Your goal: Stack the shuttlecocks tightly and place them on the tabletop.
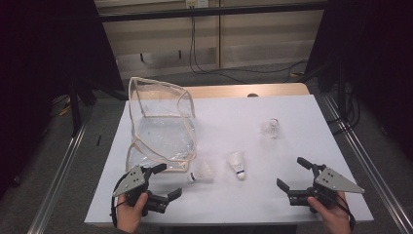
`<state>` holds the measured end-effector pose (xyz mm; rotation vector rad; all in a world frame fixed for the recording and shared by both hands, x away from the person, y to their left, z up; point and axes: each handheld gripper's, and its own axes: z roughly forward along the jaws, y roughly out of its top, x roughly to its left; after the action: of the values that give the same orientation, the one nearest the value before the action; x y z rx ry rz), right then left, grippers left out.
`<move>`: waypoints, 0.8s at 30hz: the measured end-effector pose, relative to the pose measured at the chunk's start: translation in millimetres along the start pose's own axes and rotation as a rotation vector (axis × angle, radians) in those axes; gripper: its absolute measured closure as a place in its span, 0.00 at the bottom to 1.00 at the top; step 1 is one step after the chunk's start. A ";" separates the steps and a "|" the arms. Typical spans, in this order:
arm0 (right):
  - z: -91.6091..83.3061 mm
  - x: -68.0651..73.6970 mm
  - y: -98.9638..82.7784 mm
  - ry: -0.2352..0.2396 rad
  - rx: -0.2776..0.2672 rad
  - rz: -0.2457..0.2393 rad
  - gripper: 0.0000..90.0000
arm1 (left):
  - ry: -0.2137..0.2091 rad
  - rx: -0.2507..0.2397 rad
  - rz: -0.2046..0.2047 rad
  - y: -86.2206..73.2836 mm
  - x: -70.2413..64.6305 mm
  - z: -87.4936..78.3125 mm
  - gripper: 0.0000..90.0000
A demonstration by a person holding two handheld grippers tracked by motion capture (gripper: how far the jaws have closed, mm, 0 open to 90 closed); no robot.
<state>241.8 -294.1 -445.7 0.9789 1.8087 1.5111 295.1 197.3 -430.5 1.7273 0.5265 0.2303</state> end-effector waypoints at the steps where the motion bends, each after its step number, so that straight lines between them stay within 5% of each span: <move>1: 0.0 0.0 0.0 0.000 0.001 0.000 0.00 | -0.009 0.002 -0.004 0.0 -1.0 1.8 0.01; 24: 1.6 0.8 -0.1 0.004 0.007 -0.006 0.00 | -0.033 0.016 -0.004 3.8 -4.8 21.4 0.01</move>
<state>242.7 -292.6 -446.1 0.9732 1.8194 1.5049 300.9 175.8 -431.1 1.7421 0.5089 0.1950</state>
